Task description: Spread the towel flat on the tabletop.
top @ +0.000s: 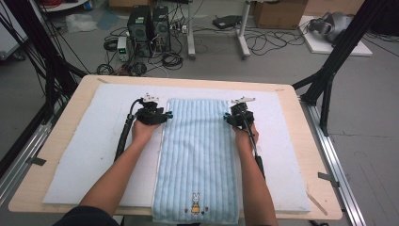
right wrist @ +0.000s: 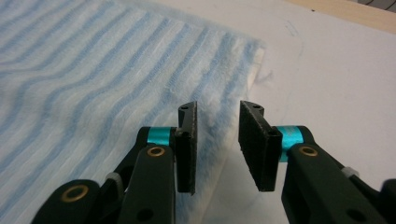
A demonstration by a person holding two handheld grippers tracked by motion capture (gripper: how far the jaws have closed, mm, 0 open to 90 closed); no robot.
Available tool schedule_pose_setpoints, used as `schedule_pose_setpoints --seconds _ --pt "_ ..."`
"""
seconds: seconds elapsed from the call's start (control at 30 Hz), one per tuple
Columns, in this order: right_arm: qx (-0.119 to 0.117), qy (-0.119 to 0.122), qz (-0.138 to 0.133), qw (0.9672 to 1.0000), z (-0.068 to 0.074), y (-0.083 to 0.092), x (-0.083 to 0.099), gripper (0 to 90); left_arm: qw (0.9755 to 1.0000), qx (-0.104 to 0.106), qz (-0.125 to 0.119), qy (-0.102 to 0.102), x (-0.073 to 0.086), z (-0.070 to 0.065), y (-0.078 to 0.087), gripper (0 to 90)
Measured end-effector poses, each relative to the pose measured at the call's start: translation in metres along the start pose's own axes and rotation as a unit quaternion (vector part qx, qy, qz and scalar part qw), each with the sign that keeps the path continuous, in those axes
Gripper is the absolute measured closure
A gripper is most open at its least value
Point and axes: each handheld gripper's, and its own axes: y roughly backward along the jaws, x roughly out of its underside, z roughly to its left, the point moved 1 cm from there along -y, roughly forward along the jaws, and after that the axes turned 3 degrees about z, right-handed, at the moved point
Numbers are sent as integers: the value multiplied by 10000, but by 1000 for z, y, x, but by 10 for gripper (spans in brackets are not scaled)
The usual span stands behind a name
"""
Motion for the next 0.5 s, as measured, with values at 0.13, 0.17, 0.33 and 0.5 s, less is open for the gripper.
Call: schedule_pose_setpoints --seconds 0.13,0.17,0.33,0.5 --pt "-174 -103 -90 9998 -6 14 15 635 9993 -249 219 -171 -8 0 -16 546" --pt "-172 -115 -86 9997 -7 16 20 635 9989 -321 247 -229 -9 0 -20 567" --pt "-260 -367 -79 9990 -20 24 41 635 9909 -792 410 -1003 -16 -8 -27 845" --pt "-393 -545 -161 9976 -22 31 44 624 9946 -906 242 -450 -15 1 -28 635"
